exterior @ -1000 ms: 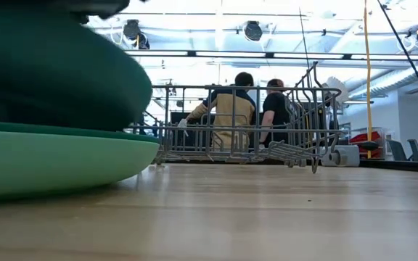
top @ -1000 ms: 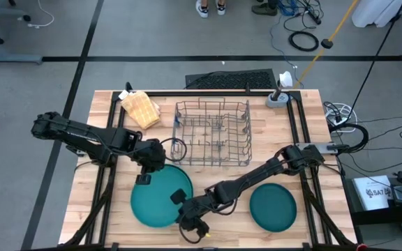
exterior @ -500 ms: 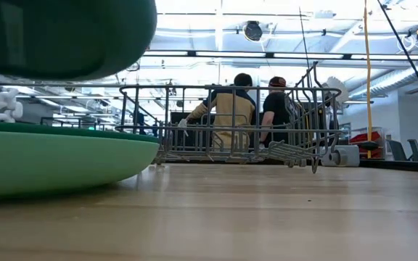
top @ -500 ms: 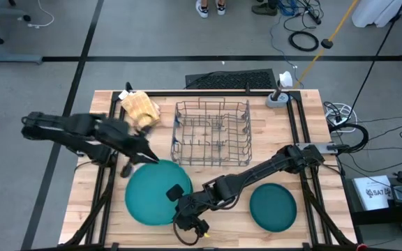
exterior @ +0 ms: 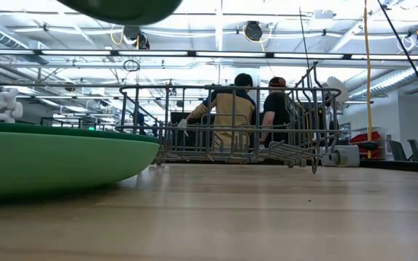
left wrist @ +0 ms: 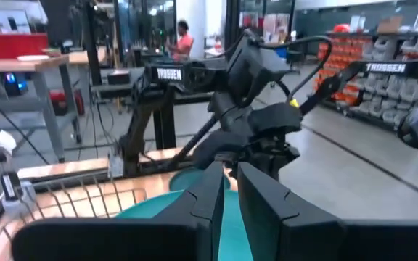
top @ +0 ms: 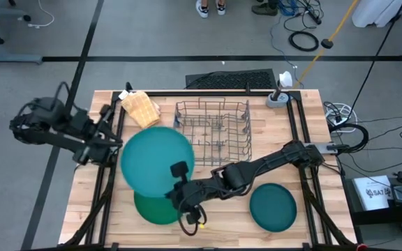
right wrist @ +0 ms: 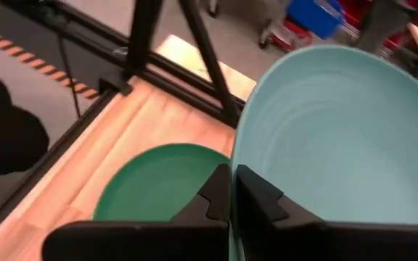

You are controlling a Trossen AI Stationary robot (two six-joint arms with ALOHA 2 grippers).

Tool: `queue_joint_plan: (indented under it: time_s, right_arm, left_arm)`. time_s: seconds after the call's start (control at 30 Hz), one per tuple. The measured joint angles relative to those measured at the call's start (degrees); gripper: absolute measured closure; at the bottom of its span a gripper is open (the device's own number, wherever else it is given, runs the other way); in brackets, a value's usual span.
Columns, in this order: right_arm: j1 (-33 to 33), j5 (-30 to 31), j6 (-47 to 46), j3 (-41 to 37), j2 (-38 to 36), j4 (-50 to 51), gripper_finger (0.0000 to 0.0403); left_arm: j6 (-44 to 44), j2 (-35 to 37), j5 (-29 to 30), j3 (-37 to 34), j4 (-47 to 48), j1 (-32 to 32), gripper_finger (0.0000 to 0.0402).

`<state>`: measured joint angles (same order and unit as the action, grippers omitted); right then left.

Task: Sort dishes
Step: Put the blue plate into the dishwasher rack

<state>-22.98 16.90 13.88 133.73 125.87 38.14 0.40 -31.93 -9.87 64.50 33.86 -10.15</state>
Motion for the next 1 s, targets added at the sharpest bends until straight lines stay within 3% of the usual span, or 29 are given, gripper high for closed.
queue_joint_plan:
  time_s: [0.33, 0.5, 0.67, 1.0]
  right_arm:
    - [1.4, 15.8, -13.1, 0.0, -2.7, 10.1, 0.0403]
    - [2.5, 20.4, -20.3, 0.0, -2.8, 15.4, 0.0403]
    - [3.6, 22.3, -23.5, -0.1, -2.8, 15.6, 0.0403]
    - [4.9, 17.7, -19.5, -0.1, -0.3, -2.4, 0.0403]
  left_arm:
    - [0.0, 1.3, 0.1, -1.2, -0.5, 0.0, 0.0350]
    - [0.0, 1.3, 0.2, -2.3, -0.4, 0.0, 0.0350]
    - [0.0, 1.3, 0.2, -2.5, -0.5, 0.0, 0.0350]
    - [0.0, 1.2, 0.3, -2.5, -0.6, 0.0, 0.0350]
